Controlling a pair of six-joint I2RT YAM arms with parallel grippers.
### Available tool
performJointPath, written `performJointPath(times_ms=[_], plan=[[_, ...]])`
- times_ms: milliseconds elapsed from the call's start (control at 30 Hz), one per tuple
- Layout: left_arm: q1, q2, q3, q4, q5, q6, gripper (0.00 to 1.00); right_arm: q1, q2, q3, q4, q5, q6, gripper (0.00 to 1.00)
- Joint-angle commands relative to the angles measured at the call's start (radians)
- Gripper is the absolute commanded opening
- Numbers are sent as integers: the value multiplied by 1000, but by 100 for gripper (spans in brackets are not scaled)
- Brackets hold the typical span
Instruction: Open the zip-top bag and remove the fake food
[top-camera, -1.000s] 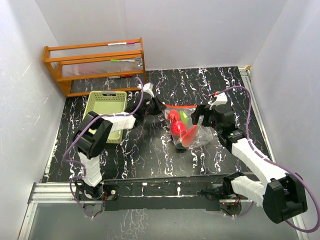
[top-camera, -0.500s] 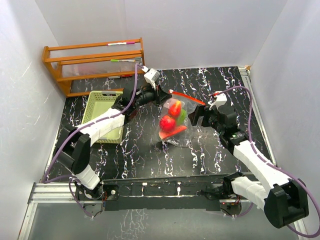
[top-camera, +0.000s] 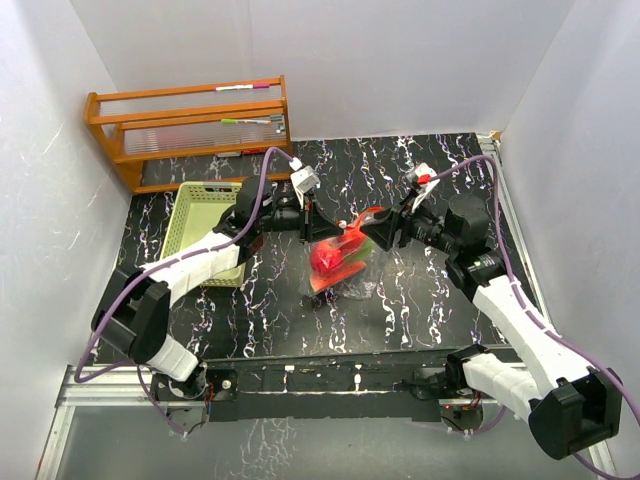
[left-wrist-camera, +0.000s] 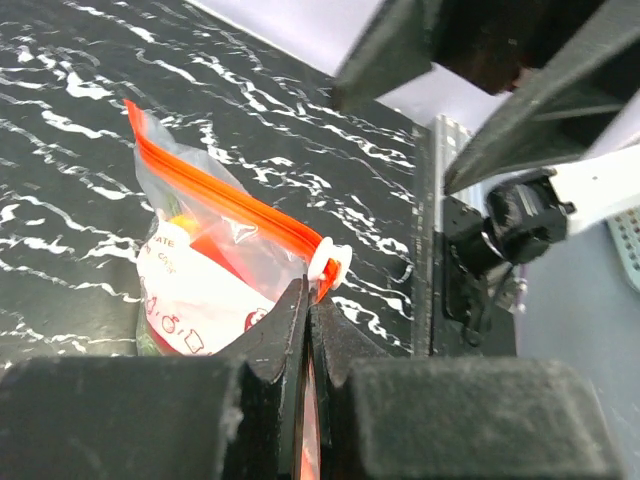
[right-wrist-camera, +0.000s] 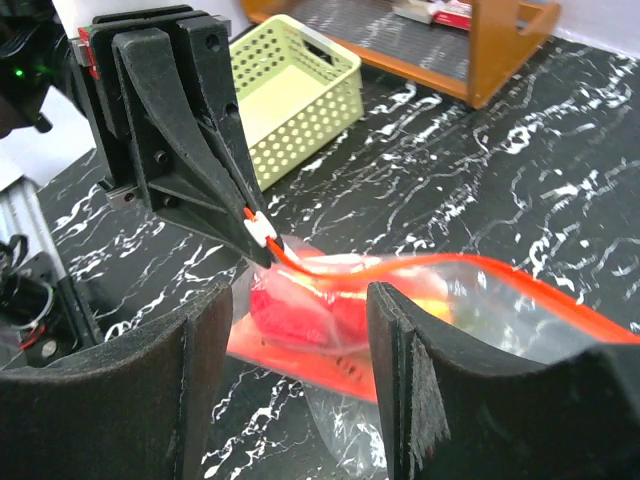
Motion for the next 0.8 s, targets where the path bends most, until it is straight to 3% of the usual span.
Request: performJointPath(times_ms=[0,233,433,767], plan=[[2,-99,56,-48,176,71,0,3,32,87,36,-169,-61,58],[3,-93,195,-226,189,195,0,5,49,150,45,-256,-62,53],[4,-83,171,-156,195,151,0,4,71,196,53,-322,-65,34],[3,-87,137,-116,184,132,0,10,118,213,73,-336,-68,35]])
